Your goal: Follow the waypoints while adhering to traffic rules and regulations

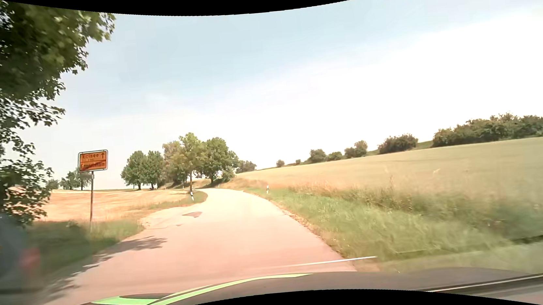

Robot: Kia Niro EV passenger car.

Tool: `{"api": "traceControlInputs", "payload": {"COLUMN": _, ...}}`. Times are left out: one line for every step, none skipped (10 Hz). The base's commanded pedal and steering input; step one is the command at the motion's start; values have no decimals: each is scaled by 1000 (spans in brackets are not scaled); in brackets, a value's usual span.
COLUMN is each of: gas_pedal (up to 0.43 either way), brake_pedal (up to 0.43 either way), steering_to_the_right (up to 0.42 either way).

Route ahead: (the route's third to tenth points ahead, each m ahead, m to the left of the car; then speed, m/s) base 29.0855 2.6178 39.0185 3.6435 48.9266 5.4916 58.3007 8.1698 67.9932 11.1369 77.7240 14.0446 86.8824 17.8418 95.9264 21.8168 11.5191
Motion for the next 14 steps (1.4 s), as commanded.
{"api": "traceControlInputs", "payload": {"gas_pedal": 480, "brake_pedal": 0, "steering_to_the_right": -49}}
{"api": "traceControlInputs", "payload": {"gas_pedal": 480, "brake_pedal": 0, "steering_to_the_right": -49}}
{"api": "traceControlInputs", "payload": {"gas_pedal": 480, "brake_pedal": 0, "steering_to_the_right": -49}}
{"api": "traceControlInputs", "payload": {"gas_pedal": 469, "brake_pedal": 0, "steering_to_the_right": -49}}
{"api": "traceControlInputs", "payload": {"gas_pedal": 469, "brake_pedal": 0, "steering_to_the_right": -46}}
{"api": "traceControlInputs", "payload": {"gas_pedal": 461, "brake_pedal": 0, "steering_to_the_right": -45}}
{"api": "traceControlInputs", "payload": {"gas_pedal": 449, "brake_pedal": 0, "steering_to_the_right": -42}}
{"api": "traceControlInputs", "payload": {"gas_pedal": 441, "brake_pedal": 0, "steering_to_the_right": -38}}
{"api": "traceControlInputs", "payload": {"gas_pedal": 429, "brake_pedal": 0, "steering_to_the_right": -31}}
{"api": "traceControlInputs", "payload": {"gas_pedal": 429, "brake_pedal": 0, "steering_to_the_right": -28}}
{"api": "traceControlInputs", "payload": {"gas_pedal": 429, "brake_pedal": 0, "steering_to_the_right": -28}}
{"api": "traceControlInputs", "payload": {"gas_pedal": 421, "brake_pedal": 0, "steering_to_the_right": -27}}
{"api": "traceControlInputs", "payload": {"gas_pedal": 421, "brake_pedal": 0, "steering_to_the_right": -26}}
{"api": "traceControlInputs", "payload": {"gas_pedal": 421, "brake_pedal": 0, "steering_to_the_right": -23}}
